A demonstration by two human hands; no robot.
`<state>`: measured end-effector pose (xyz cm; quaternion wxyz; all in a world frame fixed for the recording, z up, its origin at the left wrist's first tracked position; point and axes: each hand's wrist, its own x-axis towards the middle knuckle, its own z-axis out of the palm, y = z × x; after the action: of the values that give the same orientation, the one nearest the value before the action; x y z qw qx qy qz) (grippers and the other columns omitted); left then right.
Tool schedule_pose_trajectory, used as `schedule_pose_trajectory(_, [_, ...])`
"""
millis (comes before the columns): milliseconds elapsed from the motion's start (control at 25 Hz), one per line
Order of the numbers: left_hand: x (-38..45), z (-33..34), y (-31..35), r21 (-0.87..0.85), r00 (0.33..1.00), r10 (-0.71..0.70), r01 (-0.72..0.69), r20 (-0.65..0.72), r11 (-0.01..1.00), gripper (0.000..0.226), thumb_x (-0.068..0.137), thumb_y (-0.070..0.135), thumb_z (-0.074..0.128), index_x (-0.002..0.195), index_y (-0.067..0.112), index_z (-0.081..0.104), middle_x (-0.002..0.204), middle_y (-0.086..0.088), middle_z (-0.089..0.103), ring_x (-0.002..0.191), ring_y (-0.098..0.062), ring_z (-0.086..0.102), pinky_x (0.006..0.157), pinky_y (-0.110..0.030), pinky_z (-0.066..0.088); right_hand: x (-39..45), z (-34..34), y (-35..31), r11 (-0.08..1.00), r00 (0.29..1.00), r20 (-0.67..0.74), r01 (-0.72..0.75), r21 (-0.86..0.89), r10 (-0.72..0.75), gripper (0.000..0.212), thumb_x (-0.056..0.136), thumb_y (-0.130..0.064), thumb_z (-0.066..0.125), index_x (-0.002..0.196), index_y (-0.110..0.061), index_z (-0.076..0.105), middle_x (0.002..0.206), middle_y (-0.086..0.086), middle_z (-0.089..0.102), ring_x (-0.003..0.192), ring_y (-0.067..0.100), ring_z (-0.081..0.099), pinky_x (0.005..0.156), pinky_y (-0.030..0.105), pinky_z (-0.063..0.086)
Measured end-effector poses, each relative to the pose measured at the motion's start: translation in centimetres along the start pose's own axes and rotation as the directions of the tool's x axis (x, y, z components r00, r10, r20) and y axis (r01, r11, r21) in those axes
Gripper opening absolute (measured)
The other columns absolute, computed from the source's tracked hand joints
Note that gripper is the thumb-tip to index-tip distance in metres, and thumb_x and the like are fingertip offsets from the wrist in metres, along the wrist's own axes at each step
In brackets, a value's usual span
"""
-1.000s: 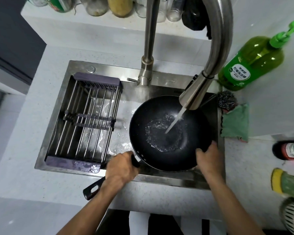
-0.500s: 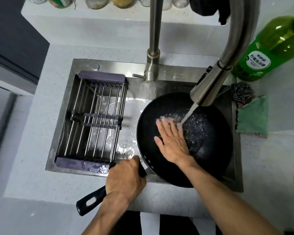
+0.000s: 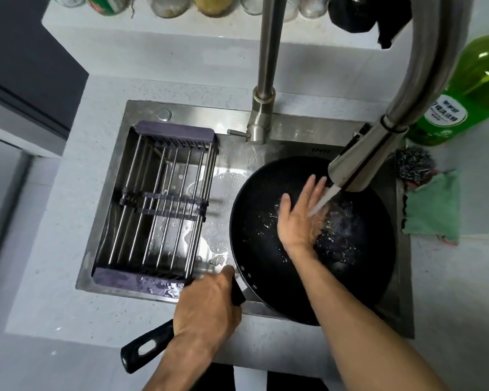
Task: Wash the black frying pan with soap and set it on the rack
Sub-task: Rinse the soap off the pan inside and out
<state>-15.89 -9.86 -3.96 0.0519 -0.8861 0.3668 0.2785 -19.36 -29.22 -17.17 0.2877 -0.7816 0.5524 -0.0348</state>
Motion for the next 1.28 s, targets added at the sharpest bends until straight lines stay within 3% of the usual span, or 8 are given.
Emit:
schedule_pose_trajectory(160, [0.6, -0.4, 1.1, -0.007, 1.000, 0.013, -0.013, 0.006, 1.000, 0.028, 0.089, 0.035, 0.058, 0.113, 0.027, 0.049, 0.095, 0.001, 0.068, 0.088, -0.020, 0.068, 0.062, -0.028, 0.042, -4.1, 0.6, -4.9, 0.916, 0.884, 0.372, 0.135, 0.377, -0.284, 0.069, 0.105, -0.040, 0.033, 0.158, -0.027, -0.009, 0.163, -0.007, -0.026, 0.149, 0.013, -0.023, 0.124, 0.039, -0.007])
schedule_pose_trajectory(320, [1.7, -0.9, 0.3, -0.071, 0.999, -0.033, 0.033, 0.001, 0.997, 0.032, 0.085, 0.042, 0.064, 0.110, 0.024, 0.054, 0.096, 0.001, 0.068, 0.088, -0.019, 0.067, 0.073, -0.029, 0.051, -5.0, -4.7, 3.1, 0.880, 0.332, 0.848, 0.385, 0.277, -0.413, 0.054, 0.108, -0.036, 0.034, 0.156, -0.042, 0.011, 0.162, -0.024, -0.013, 0.147, -0.003, -0.018, 0.124, 0.032, -0.008])
schedule_pose_trajectory(480, [1.4, -1.0, 0.9, -0.039, 1.000, 0.023, -0.022, 0.017, 0.999, 0.031, 0.086, 0.037, 0.062, 0.112, 0.022, 0.055, 0.095, -0.001, 0.068, 0.088, -0.021, 0.067, 0.076, -0.031, 0.055, -2.9, -3.1, 4.6, 0.895, 0.793, 0.602, 0.332, -0.298, -0.093, 0.065, 0.102, -0.058, 0.020, 0.156, -0.038, -0.010, 0.161, -0.007, -0.027, 0.149, 0.020, -0.027, 0.122, 0.051, -0.013])
schedule_pose_trajectory(640, [0.7, -1.1, 0.7, -0.037, 0.999, 0.040, -0.039, 0.018, 0.999, 0.029, 0.087, 0.036, 0.062, 0.112, 0.024, 0.053, 0.099, 0.001, 0.068, 0.090, -0.020, 0.067, 0.075, -0.030, 0.052, -0.6, -1.2, 2.2, 0.803, 0.722, 0.519, 0.586, -0.109, -0.457, 0.072, 0.100, -0.057, 0.029, 0.158, -0.034, -0.007, 0.165, -0.008, -0.020, 0.152, 0.019, -0.015, 0.123, 0.054, 0.007])
schedule_pose_trajectory(760, [0.7, -1.6, -0.5, -0.020, 1.000, 0.013, -0.013, -0.018, 1.000, 0.029, 0.087, 0.040, 0.063, 0.111, 0.026, 0.053, 0.097, 0.005, 0.069, 0.089, -0.017, 0.067, 0.073, -0.027, 0.050, 1.7, -2.7, 3.6, 0.934, 0.965, 0.180, 0.235, -0.270, -0.191, 0.070, 0.099, -0.054, 0.032, 0.159, -0.027, 0.007, 0.166, 0.009, 0.014, 0.150, 0.033, 0.017, 0.120, 0.050, 0.020])
schedule_pose_trajectory(1000, [1.0, -0.8, 1.1, 0.034, 0.998, 0.058, -0.058, -0.006, 0.998, 0.024, 0.089, 0.035, 0.058, 0.109, 0.025, 0.050, 0.095, 0.001, 0.067, 0.089, -0.021, 0.067, 0.071, -0.031, 0.049, -0.1, -0.8, -5.1, 0.979, 0.977, 0.211, -0.001, 0.205, -0.044, 0.076, 0.104, -0.046, 0.036, 0.157, -0.020, -0.012, 0.164, -0.001, -0.023, 0.153, 0.021, -0.014, 0.123, 0.044, -0.001])
schedule_pose_trajectory(1160, [1.8, -0.7, -0.1, -0.022, 1.000, -0.024, 0.024, -0.018, 0.999, 0.025, 0.086, 0.038, 0.063, 0.104, 0.023, 0.055, 0.094, 0.001, 0.070, 0.086, -0.020, 0.068, 0.066, -0.027, 0.045, -5.2, -2.3, -0.6, 0.829, 0.451, 0.721, 0.462, 0.316, -0.526, 0.061, 0.109, -0.033, 0.029, 0.157, -0.030, -0.009, 0.160, -0.013, -0.027, 0.147, 0.006, -0.024, 0.120, 0.028, -0.013])
schedule_pose_trajectory(1280, [2.1, 0.2, -1.1, -0.061, 0.996, -0.092, 0.091, -0.018, 0.994, 0.022, 0.085, 0.034, 0.063, 0.102, 0.023, 0.057, 0.093, -0.001, 0.070, 0.085, -0.023, 0.067, 0.064, -0.031, 0.047, -3.4, -6.7, 5.3, 0.747, 0.327, 0.942, 0.644, -0.164, -0.075, 0.058, 0.109, -0.038, 0.023, 0.158, -0.031, -0.008, 0.162, -0.011, -0.025, 0.150, 0.012, -0.022, 0.122, 0.034, -0.011])
